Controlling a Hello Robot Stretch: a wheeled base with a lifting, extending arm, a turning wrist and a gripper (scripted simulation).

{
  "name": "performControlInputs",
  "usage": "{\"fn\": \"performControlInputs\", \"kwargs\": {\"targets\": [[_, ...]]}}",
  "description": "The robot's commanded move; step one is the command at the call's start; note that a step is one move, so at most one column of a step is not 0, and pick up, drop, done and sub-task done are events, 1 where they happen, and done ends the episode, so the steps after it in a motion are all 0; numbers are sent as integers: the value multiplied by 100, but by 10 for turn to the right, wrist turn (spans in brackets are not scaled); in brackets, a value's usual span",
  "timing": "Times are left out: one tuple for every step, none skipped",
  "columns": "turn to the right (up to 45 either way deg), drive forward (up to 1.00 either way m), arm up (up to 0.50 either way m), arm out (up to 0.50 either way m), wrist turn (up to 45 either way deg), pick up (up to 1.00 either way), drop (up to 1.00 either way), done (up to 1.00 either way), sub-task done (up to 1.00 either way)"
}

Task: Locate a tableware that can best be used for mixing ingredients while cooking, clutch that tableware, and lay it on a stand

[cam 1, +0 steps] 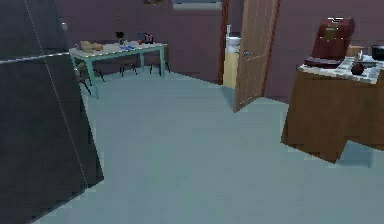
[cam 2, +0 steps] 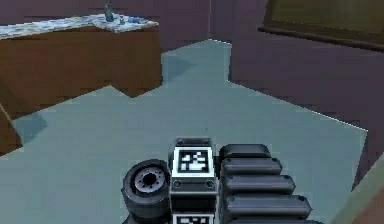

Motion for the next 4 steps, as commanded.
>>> {"fn": "performControlInputs", "kwargs": {"targets": [[-180,0,0,0,0,0,0,0,0],[0,25,0,0,0,0,0,0,0],[180,0,0,0,0,0,0,0,0],[0,100,0,0,0,0,0,0,0]]}}
